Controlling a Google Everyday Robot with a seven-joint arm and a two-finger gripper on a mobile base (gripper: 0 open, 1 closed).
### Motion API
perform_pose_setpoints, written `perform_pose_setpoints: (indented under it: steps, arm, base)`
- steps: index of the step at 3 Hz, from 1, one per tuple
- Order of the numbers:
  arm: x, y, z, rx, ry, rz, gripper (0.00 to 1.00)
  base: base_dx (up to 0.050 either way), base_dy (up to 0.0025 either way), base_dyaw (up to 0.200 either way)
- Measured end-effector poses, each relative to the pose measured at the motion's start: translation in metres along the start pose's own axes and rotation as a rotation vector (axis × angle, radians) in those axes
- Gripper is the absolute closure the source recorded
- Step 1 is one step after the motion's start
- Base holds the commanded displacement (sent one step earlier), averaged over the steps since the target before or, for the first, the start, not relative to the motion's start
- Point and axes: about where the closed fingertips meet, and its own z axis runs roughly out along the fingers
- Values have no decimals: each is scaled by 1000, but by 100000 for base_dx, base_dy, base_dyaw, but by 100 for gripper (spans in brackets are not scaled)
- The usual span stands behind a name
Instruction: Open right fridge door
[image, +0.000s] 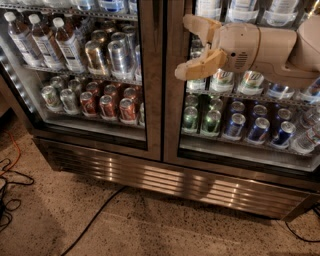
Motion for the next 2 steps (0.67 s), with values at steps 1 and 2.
perform_pose_setpoints:
  steps: [1, 2]
  arm:
    - [-8, 1, 1, 48, -74, -20, 0]
    - [-7, 4, 2, 41, -71, -12, 0]
  base:
    - [0, 0, 0]
    - [0, 0, 0]
